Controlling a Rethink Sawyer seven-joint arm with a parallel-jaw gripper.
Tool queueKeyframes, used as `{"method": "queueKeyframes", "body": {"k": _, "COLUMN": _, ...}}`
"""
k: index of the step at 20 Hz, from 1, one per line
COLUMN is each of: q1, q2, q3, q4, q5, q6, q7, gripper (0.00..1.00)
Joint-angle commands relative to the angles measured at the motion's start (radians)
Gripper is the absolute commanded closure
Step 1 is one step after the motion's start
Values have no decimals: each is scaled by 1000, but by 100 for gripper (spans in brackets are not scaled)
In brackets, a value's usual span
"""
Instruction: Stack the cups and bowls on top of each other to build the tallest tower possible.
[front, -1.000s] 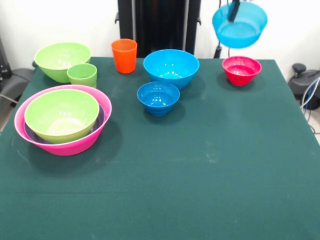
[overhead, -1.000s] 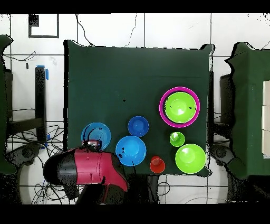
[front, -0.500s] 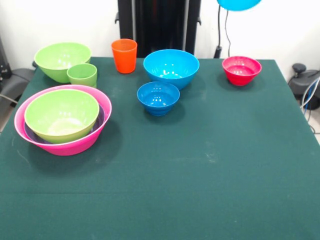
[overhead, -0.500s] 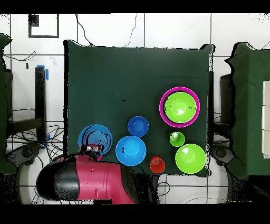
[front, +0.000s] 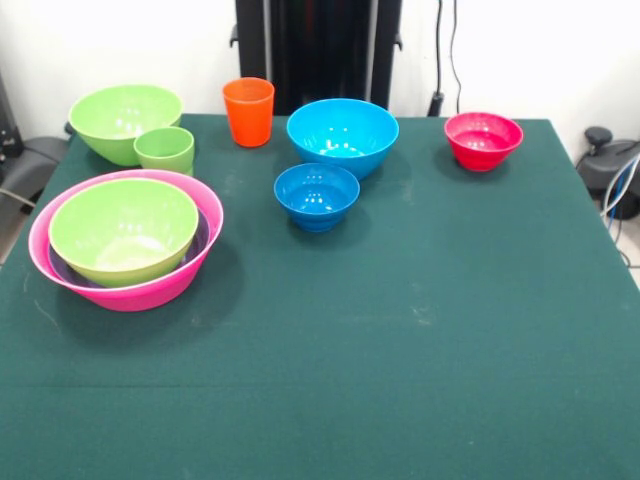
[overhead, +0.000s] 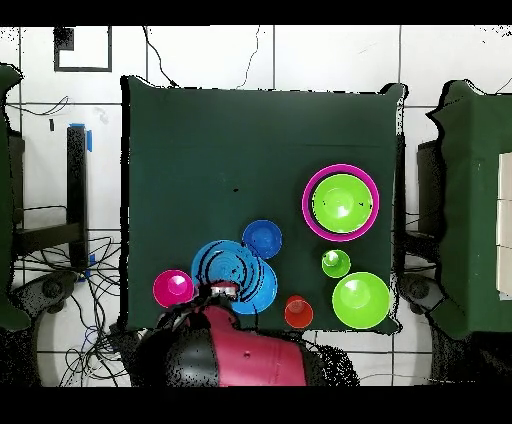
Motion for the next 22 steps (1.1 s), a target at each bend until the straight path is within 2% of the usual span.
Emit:
{"method": "queueKeyframes", "body": {"k": 1, "q1": -118, "q2": -4, "q3": 92, "q4": 197, "q5": -89, "q6": -123, "q7": -388, "gripper": 100}}
{"method": "queueKeyframes", "body": {"k": 8, "q1": -266, "q2": 18, "q3": 151, "q4": 275, "q5": -78, "q6": -248, "q7": -499, "gripper": 100}}
{"method": "queueKeyframes", "body": {"k": 17, "q1": -341, "q2": 23, "q3": 212, "q4": 308, "q5": -91, "q6": -304, "q7": -515, "gripper": 100}}
{"method": "queueKeyframes", "body": {"k": 22, "q1": -440, "q2": 120, "q3": 266, "q4": 321, "q5": -139, "q6": -429, "q7": -484, "gripper": 100}}
